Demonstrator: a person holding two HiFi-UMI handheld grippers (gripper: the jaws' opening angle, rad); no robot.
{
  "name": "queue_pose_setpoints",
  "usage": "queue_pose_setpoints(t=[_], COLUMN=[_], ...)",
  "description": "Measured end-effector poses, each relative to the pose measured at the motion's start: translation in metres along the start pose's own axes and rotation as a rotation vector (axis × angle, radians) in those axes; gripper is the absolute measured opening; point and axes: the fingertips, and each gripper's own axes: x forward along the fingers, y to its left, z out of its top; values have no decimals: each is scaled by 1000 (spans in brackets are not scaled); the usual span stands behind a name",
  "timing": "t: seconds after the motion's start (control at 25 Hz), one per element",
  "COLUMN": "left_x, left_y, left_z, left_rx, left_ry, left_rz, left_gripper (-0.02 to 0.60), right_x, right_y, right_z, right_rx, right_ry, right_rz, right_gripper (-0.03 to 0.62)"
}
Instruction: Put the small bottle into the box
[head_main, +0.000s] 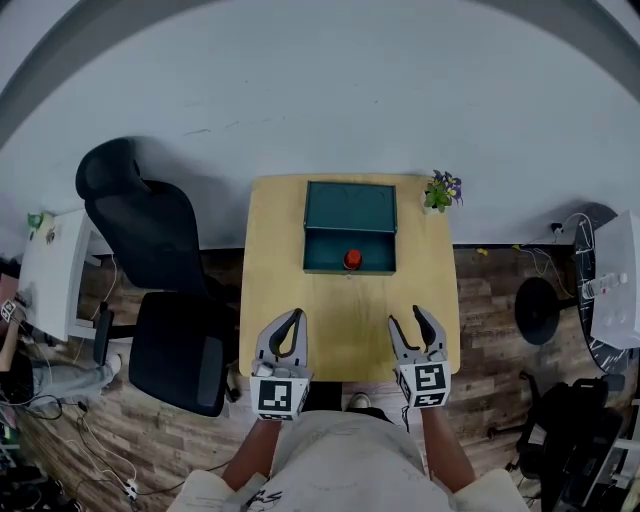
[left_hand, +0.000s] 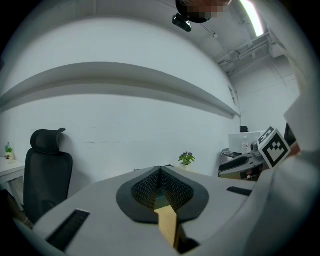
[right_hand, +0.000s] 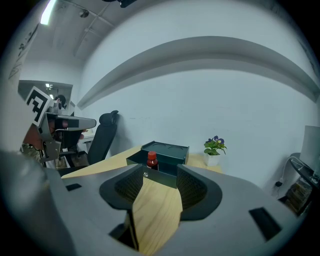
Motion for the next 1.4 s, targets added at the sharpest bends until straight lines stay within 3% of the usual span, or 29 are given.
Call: queue_pose_setpoints(t=[0.24, 0.56, 0.84, 1.0, 1.12, 1.24, 1.4], left_x=[-1, 4, 3, -9, -14, -17, -22], left_y=[7, 19, 32, 36, 37, 37, 35], left_z=[15, 51, 111, 143, 150, 143, 144], left_rx=[16, 37, 96, 198, 247, 228, 271], left_ry=[-32, -96, -204, -284, -289, -261, -279], left_rz=[21, 56, 88, 110, 115, 120, 118], left_gripper=[8, 8, 8, 8, 8, 8, 8], right_x=[-6, -21, -40, -55, -61, -63, -65], right_y=[-6, -21, -24, -18, -14, -11, -10], right_z=[32, 110, 175, 206, 217, 220, 215], right_rx=[-33, -61, -109, -128, -145, -159, -157], right_ry=[-69, -228, -383, -479, -514, -521, -516], right_rz=[-19, -60, -69, -60, -66, -70, -67], right_gripper=[224, 224, 224, 224, 223, 222, 222])
